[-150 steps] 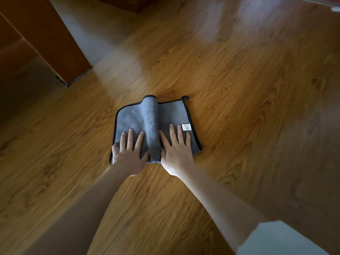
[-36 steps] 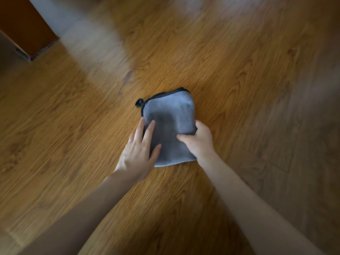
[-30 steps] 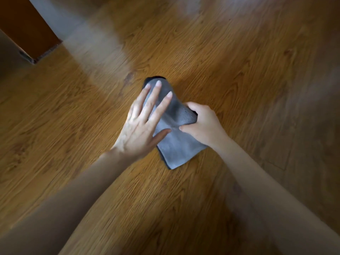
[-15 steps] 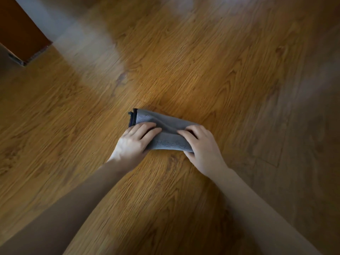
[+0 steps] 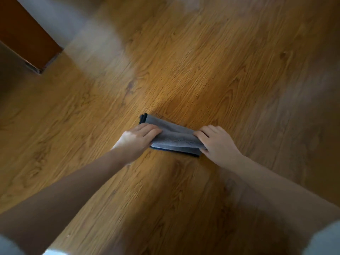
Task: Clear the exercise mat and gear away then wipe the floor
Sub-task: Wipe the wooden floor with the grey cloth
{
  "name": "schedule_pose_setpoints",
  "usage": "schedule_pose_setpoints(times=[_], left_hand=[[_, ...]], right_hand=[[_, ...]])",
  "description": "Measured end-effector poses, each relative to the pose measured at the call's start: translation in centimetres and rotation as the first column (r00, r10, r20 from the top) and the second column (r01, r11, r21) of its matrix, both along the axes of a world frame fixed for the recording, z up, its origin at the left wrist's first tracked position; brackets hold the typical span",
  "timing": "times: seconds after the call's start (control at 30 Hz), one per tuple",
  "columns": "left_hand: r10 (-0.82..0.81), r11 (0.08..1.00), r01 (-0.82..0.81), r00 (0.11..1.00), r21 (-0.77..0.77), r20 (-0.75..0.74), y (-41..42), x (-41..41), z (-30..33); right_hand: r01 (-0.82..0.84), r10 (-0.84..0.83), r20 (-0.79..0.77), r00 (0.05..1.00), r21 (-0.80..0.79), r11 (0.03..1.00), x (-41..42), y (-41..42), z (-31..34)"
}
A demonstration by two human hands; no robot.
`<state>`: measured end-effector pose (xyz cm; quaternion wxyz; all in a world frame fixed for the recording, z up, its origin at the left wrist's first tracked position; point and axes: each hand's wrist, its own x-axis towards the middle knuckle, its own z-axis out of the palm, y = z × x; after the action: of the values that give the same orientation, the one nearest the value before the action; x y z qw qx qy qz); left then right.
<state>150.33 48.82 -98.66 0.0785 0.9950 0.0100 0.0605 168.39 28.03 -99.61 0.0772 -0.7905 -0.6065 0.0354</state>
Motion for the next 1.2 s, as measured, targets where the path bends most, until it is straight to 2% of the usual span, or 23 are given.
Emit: schedule_pose_setpoints(times=[0.1, 0.2, 0.53, 0.6, 0.73, 1.0, 1.2], left_hand=[[0.066, 0.998, -0.065, 0.994, 0.015, -0.092, 0.0, 0.0, 2.9], [0.116, 0.993, -0.115, 0.985, 0.014, -0.128, 0.0, -0.7, 7.1], [0.302, 0.946, -0.292, 0.952, -0.139, 0.051, 0.7, -4.1, 27.6], [0.354, 0.929, -0.335, 0.929, -0.159, 0.107, 0.9, -5.5, 32.9], [0.507, 0.852, -0.473, 0.852, -0.222, 0.129, 0.2, -10.0, 44.7], [0.642, 0.76, -0.601, 0.754, -0.246, 0.141, 1.4, -20.9, 70.2], [0.743, 0.669, -0.697, 0.629, -0.258, 0.226, 1.8, -28.2, 81.5]], right_hand=[[0.127, -0.125, -0.085, 0.988, 0.016, 0.992, 0.1, 0.5, 2.8], [0.166, -0.161, -0.144, 0.976, 0.022, 0.986, -1.1, 0.6, 6.7], [0.278, -0.25, -0.234, 0.939, 0.094, 0.956, -5.0, 2.3, 25.1], [0.34, -0.299, -0.294, 0.908, 0.098, 0.935, -6.3, 3.2, 29.9], [0.426, -0.349, -0.463, 0.815, 0.071, 0.902, -10.4, 5.1, 41.3], [0.288, -0.231, -0.559, 0.796, 0.014, 0.958, -18.3, 10.9, 66.4], [0.141, -0.059, -0.565, 0.823, 0.103, 0.985, -23.7, 15.4, 78.2]])
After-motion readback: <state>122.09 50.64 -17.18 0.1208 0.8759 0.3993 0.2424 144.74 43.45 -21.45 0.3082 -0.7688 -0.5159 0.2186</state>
